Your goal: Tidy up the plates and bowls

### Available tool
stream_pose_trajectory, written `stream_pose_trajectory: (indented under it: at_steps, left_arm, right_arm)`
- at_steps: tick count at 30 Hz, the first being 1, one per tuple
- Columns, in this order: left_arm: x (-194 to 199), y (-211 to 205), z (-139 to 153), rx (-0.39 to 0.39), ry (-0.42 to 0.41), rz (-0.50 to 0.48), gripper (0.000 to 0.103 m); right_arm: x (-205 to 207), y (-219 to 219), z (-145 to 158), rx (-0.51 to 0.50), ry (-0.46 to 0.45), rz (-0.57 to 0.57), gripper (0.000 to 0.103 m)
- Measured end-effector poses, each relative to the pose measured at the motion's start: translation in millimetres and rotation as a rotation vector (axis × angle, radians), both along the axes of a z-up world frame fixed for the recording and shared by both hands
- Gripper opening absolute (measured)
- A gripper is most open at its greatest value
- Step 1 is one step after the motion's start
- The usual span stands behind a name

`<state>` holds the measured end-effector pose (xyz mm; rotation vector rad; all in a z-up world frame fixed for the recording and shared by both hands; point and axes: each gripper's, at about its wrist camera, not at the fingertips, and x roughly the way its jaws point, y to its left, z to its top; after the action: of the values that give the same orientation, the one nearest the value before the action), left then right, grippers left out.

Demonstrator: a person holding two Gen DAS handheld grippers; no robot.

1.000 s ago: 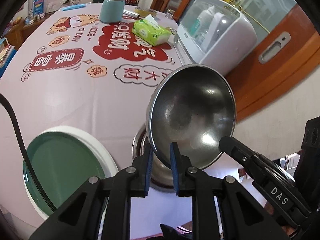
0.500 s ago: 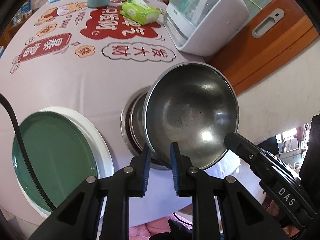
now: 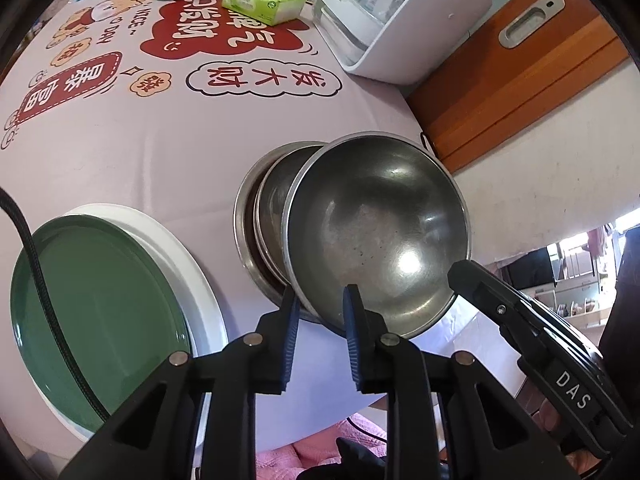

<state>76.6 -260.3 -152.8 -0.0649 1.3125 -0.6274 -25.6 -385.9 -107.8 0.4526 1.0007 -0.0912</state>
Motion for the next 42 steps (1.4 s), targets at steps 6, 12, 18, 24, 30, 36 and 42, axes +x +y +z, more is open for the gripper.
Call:
stream_pose_trajectory:
  at_steps: [6, 12, 18, 24, 30, 36, 42]
  left_arm:
    - [7, 2, -1, -0.012, -0.006, -0.036, 0.021]
    - [13, 4, -2, -0.029, 0.000, -0.057, 0.023]
    - [16, 8, -4, -0.047, 0.008, -0.066, 0.025]
    - [14, 7, -5, -0.055, 0.012, -0.090, 0.025]
    - [13, 7, -5, -0.063, 0.008, -0.077, 0.026]
    - [12, 5, -2, -0.047, -0.005, -0.043, 0.028]
    - [8, 4, 3, -0.035, -0.015, 0.045, 0.032]
  right_arm:
    - [2, 3, -5, -0.003, -0.004, -0.042, 0.012]
    - [4, 6, -5, -0.001, -0.010, -0.065, 0.013]
    - [9, 11, -5, 0.007, -0.013, -0.056, 0.013]
    - [11, 15, -4, -0.007, -0.010, -0.043, 0.013]
    - [11, 12, -5, -0.003, 0.001, -0.037, 0.013]
    - [11, -1, -4, 0.009, -0.012, -0.032, 0.013]
    - [18, -15, -6, 0.023, 0.001, 0.028, 0.014]
